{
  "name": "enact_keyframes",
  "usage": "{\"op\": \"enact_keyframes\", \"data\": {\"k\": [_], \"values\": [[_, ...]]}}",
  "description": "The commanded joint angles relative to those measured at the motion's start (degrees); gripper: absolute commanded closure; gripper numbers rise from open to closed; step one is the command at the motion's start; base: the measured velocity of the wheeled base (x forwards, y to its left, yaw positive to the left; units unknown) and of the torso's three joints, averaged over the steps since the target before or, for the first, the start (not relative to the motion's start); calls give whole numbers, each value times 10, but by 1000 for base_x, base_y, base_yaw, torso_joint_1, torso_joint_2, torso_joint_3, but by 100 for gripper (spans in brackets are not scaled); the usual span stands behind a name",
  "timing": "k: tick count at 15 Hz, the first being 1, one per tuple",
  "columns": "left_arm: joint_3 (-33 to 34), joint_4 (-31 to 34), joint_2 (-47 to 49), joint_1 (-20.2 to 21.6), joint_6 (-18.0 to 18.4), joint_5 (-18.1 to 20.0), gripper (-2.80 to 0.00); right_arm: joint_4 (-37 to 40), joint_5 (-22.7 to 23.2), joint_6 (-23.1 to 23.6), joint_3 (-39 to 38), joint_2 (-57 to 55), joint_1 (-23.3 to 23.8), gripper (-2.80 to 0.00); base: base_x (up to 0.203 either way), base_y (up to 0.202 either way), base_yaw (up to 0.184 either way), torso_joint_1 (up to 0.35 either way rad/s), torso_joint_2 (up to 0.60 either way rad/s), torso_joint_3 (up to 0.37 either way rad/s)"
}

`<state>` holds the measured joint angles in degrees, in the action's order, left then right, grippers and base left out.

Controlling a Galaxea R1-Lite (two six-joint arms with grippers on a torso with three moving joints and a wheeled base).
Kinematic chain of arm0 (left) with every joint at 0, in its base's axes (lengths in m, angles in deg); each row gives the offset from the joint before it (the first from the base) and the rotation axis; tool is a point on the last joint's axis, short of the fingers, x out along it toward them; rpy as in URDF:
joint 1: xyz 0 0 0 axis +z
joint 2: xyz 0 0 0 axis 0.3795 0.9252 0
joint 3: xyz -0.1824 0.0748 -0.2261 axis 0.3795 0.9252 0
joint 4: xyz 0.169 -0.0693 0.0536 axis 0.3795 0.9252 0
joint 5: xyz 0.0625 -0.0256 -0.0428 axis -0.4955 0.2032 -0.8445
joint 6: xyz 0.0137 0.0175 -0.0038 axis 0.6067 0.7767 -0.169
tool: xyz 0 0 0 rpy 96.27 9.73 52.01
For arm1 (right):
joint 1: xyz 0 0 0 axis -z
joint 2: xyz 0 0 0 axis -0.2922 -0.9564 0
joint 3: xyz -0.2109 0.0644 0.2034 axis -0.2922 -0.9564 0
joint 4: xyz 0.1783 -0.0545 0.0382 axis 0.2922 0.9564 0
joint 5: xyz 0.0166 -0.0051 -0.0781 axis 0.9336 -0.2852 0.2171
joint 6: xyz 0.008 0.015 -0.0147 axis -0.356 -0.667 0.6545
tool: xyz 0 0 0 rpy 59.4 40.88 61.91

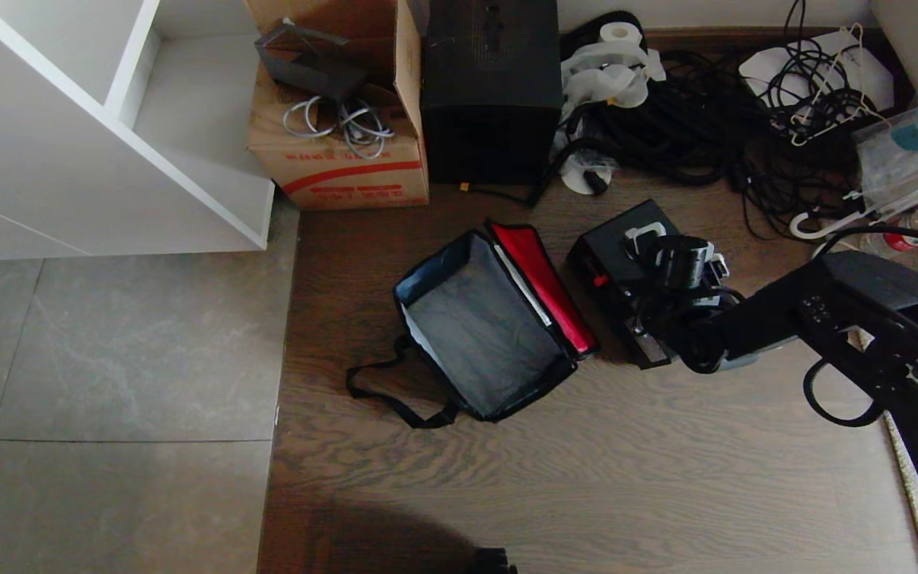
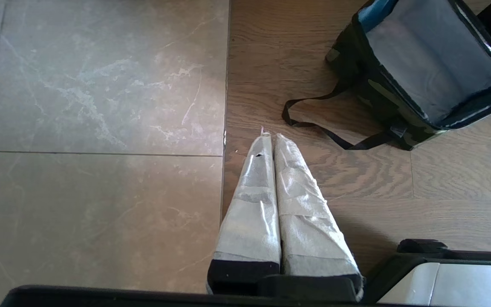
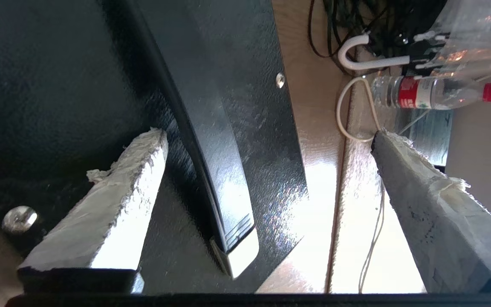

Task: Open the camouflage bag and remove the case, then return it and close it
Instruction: Grip the handle again

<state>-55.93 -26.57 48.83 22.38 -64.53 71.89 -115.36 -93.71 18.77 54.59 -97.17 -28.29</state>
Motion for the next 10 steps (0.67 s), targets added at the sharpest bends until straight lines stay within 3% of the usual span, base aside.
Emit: {"op": "enact_keyframes", "data": {"k": [1,7,10], "values": [[5,0,0,0,0,0,0,-2,-2,9,31,-18,13,-280,0,0,0,0,0,0],[5,0,0,0,-1,0,0,4,-2,66,73,-11,66,-280,0,0,0,0,0,0],[5,0,0,0,0,0,0,3,-4,69,83,-6,92,-280,0,0,0,0,0,0]]}}
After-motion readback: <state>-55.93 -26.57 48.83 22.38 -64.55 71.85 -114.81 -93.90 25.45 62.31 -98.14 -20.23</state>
